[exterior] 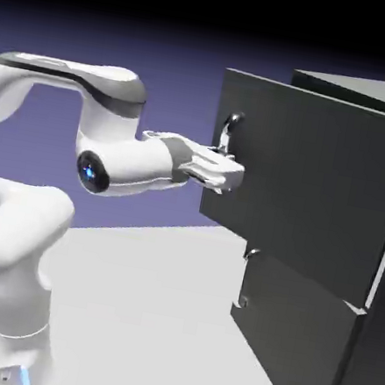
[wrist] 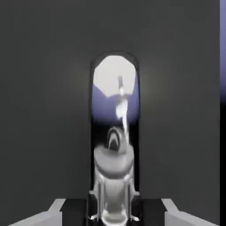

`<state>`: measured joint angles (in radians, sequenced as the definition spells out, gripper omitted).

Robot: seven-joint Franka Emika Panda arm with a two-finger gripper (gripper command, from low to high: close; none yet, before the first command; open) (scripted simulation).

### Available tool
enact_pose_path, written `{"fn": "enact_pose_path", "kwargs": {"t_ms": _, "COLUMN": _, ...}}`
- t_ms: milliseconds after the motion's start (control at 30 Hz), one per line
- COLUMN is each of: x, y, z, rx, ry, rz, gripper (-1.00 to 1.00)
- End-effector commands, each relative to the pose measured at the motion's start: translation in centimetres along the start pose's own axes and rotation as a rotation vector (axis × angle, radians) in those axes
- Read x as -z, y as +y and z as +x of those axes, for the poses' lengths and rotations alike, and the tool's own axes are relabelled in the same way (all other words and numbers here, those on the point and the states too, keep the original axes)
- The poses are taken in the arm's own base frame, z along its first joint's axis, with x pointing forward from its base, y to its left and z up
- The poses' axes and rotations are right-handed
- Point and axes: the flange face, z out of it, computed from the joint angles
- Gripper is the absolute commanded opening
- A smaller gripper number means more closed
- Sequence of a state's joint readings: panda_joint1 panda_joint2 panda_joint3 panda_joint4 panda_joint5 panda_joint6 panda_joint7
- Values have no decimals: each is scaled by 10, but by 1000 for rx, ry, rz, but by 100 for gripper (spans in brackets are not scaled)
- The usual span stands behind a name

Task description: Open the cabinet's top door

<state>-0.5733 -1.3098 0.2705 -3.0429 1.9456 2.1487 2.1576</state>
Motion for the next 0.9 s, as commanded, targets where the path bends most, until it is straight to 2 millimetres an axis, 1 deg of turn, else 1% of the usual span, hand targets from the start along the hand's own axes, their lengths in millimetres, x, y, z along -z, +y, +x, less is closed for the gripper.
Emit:
{"fn": "enact_pose_path", "kwargs": {"t_ms": 0, "x": 5, "y": -2, "z": -2, "rx": 0, "ry": 13, "rz": -13, "gripper": -100}}
{"fn": "enact_pose_path", "kwargs": {"t_ms": 300, "x": 53, "y": -20, "z": -20, "rx": 0, "ry": 119, "rz": -118, "gripper": -100}}
{"fn": "enact_pose_path", "kwargs": {"t_ms": 500, "x": 86, "y": -38, "z": -38, "rx": 0, "ry": 200, "rz": -199, "gripper": -100}}
{"fn": "enact_pose_path", "kwargs": {"t_ms": 667, "x": 117, "y": -58, "z": -58, "rx": 0, "ry": 283, "rz": -282, "gripper": -100}}
{"fn": "enact_pose_path", "kwargs": {"t_ms": 867, "x": 153, "y": -90, "z": -90, "rx": 0, "ry": 396, "rz": -396, "gripper": -100}}
